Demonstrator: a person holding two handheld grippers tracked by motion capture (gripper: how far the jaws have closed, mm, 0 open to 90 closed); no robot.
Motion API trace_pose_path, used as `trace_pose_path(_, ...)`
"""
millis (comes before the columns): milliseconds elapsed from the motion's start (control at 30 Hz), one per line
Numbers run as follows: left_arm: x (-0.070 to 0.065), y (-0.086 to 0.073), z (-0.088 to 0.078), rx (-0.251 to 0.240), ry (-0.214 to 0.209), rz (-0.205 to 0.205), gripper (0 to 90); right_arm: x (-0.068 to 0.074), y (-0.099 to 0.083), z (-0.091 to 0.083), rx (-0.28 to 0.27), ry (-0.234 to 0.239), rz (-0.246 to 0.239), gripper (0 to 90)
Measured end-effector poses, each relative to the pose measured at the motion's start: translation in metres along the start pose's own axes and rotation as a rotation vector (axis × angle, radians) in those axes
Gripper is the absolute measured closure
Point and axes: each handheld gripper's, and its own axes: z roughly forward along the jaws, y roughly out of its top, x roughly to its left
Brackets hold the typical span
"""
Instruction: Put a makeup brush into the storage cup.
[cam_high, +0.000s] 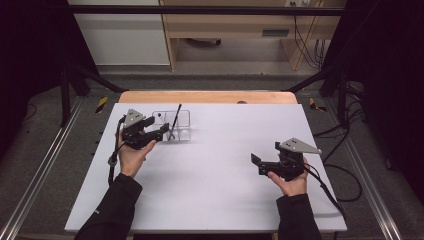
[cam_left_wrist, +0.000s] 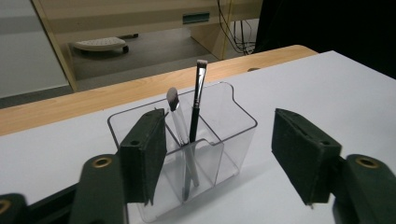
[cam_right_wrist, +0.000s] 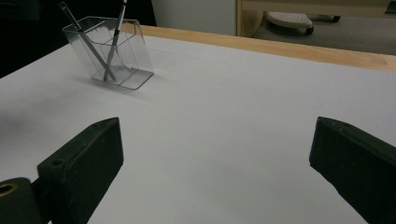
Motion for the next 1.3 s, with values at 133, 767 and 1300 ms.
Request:
trace_pose_path(133, -0.002, -0.003, -0.009, 0.001, -0.016, 0.001, 27.3, 0.000, 0.000, -0.001, -0.004, 0.003, 0.002, 3.5)
trace_pose_path(767, -0.016, -0.029, -0.046, 0.032, -0.049, 0.023, 12.0, 0.000, 0.000, -0.004, -0.012, 0.022, -0.009, 3.0)
trace_pose_path(1300, -0.011, -0.059, -0.062, 0.054, -0.017, 0.005, 11.4, 0.000, -0.004, -0.005, 0.003, 0.023, -0.012, 2.6)
